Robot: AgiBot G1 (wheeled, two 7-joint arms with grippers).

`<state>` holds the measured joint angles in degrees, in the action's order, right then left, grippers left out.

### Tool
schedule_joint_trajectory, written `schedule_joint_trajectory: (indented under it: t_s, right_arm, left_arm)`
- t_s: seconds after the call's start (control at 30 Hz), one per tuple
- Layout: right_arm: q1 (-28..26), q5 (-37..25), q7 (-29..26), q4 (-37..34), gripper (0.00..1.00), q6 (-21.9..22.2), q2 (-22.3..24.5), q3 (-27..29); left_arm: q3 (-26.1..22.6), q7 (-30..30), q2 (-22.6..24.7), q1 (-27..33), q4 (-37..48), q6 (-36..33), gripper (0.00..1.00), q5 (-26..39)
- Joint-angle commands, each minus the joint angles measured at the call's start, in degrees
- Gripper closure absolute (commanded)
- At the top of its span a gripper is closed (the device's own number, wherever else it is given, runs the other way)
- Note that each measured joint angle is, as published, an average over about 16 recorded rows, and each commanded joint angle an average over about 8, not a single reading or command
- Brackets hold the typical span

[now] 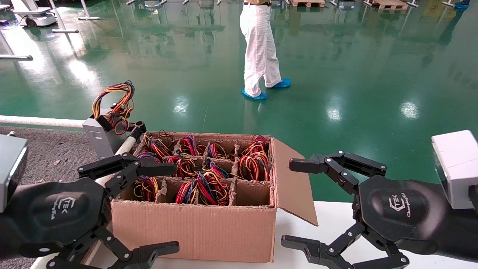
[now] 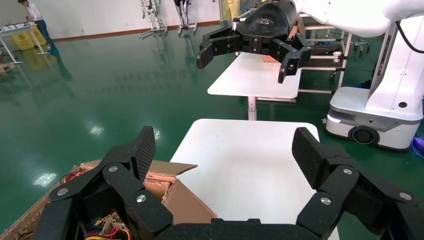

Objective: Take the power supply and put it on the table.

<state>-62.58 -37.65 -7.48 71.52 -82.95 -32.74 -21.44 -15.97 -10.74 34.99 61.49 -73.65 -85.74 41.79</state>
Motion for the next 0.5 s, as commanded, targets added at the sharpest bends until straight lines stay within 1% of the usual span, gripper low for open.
schedule_joint_trajectory:
  t_s: [0.03,0.5]
  right_arm:
    - [0.00,0.00,0.00,0.00,0.00,0.00,0.00,0.00]
    - [0.00,0.00,0.00,0.00,0.00,0.00,0.00,0.00]
  left_arm:
    - [-0.01,0.01,0.03,0.06,0.08,0.05,0.00,0.03]
    - [-0.06,0.07,0.09,0.21,0.32,0.17,0.00,0.12]
